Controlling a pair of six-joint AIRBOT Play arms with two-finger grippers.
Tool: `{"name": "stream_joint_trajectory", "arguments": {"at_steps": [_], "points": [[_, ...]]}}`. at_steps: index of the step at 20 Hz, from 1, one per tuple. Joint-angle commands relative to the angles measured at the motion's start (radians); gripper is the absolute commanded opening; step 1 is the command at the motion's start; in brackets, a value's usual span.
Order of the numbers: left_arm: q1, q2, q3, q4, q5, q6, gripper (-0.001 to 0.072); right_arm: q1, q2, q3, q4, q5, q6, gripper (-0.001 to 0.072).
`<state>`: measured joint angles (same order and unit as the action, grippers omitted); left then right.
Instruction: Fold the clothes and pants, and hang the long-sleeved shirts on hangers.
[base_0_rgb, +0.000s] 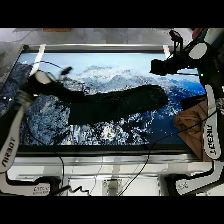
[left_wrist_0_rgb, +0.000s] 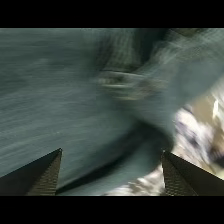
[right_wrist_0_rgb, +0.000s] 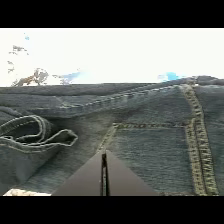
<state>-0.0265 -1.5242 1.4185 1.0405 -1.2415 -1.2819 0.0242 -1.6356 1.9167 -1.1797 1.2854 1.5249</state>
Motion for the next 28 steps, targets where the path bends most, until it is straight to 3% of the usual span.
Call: {"name": "stream_joint_trajectory", "arguments": {"at_steps": [1,6,11,12,13,14,16,20,24,28], "points": [[0.205,0.012,-0.035,-0.006,0.003,0.01,0.069,-0.005,0.003,0.0,-0.014,0.003,-0.001,0.0031],[0.254,-0.05,-0.223,-0.137,0.105,0.191,0.0695,-0.005,0.003,0.0,-0.01,-0.01,-0.001,0.0031],[0.204,-0.19,-0.259,-0.34,0.14,0.243,0.0689,-0.005,0.003,0.0,-0.01,-0.011,-0.001,0.003],[0.183,-0.203,-0.259,-0.37,0.14,0.262,0.0652,-0.005,0.003,0.0,-0.01,-0.013,-0.001,0.003],[0.16,-0.209,-0.259,-0.38,0.146,0.274,0.0547,-0.005,0.003,0.0,-0.01,-0.016,-0.001,0.0031],[0.134,-0.209,-0.259,-0.378,0.158,0.277,0.0393,-0.005,0.003,0.0,-0.01,-0.019,-0.001,0.003],[0.101,-0.208,-0.254,-0.406,0.164,0.277,0.0029,-0.005,0.002,0.0,-0.01,-0.021,-0.001,0.003],[0.116,-0.127,-0.189,-0.417,0.101,0.261,0.0024,-0.005,-0.003,-0.002,-0.014,-0.021,-0.006,0.003],[0.131,0.063,-0.074,-0.205,0.035,0.033,0.0024,-0.005,-0.005,-0.042,-0.01,-0.023,-0.054,0.003],[0.127,0.244,-0.007,-0.139,0.053,-0.069,0.0024,0.022,-0.034,-0.127,0.032,-0.028,-0.053,0.003]]}}
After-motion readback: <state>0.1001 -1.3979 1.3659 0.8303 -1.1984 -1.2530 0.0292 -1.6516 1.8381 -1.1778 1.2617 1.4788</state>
